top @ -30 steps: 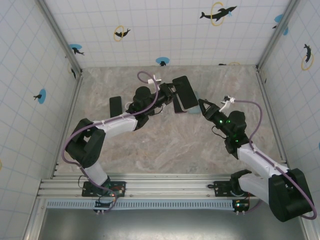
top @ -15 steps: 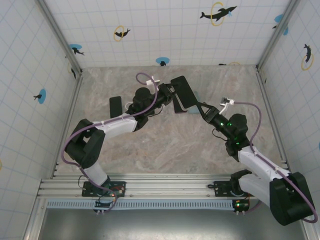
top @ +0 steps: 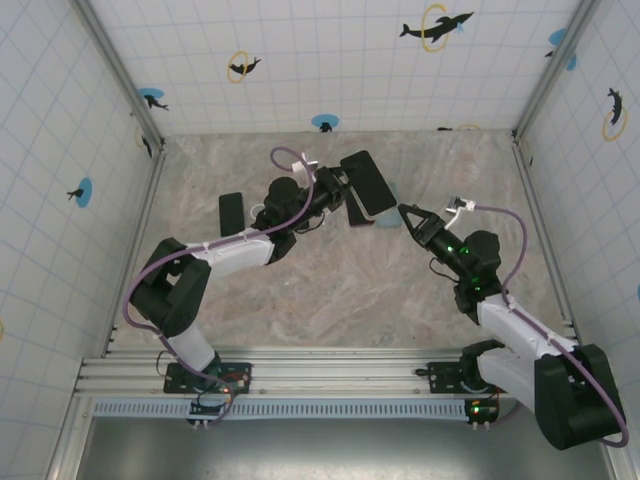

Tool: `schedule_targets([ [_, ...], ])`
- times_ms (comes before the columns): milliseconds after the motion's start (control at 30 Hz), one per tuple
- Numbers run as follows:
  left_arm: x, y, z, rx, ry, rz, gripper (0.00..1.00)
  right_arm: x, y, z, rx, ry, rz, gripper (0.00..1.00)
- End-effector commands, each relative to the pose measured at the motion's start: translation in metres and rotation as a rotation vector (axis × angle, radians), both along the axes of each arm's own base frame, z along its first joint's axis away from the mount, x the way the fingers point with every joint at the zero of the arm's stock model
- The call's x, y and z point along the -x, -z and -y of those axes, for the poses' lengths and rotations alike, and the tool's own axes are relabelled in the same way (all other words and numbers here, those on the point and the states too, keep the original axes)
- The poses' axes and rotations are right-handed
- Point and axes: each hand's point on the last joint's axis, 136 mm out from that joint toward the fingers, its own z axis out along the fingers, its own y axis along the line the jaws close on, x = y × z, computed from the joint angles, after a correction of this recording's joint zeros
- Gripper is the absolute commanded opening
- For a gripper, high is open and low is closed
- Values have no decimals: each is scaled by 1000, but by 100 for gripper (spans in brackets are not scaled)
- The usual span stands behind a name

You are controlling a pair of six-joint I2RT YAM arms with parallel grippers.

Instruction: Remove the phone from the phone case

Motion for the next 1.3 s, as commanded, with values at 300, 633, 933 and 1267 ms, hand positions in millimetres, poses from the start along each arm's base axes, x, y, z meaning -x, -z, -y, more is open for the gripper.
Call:
schedule_targets([
  [300, 6, -29, -1, 91, 12, 63, 0, 11, -25, -8, -77, -70, 97, 35],
  [633, 8, -41, -1, 144, 29, 65, 0, 7, -6, -17, -36, -100, 29, 34],
  [933, 18, -50, 5, 179, 75, 65, 0, 4, -13, -20, -51, -108, 35, 34],
  [1267, 27, -47, 31, 110, 158, 108, 0, -1, -39, -33, -154, -164, 47, 34],
])
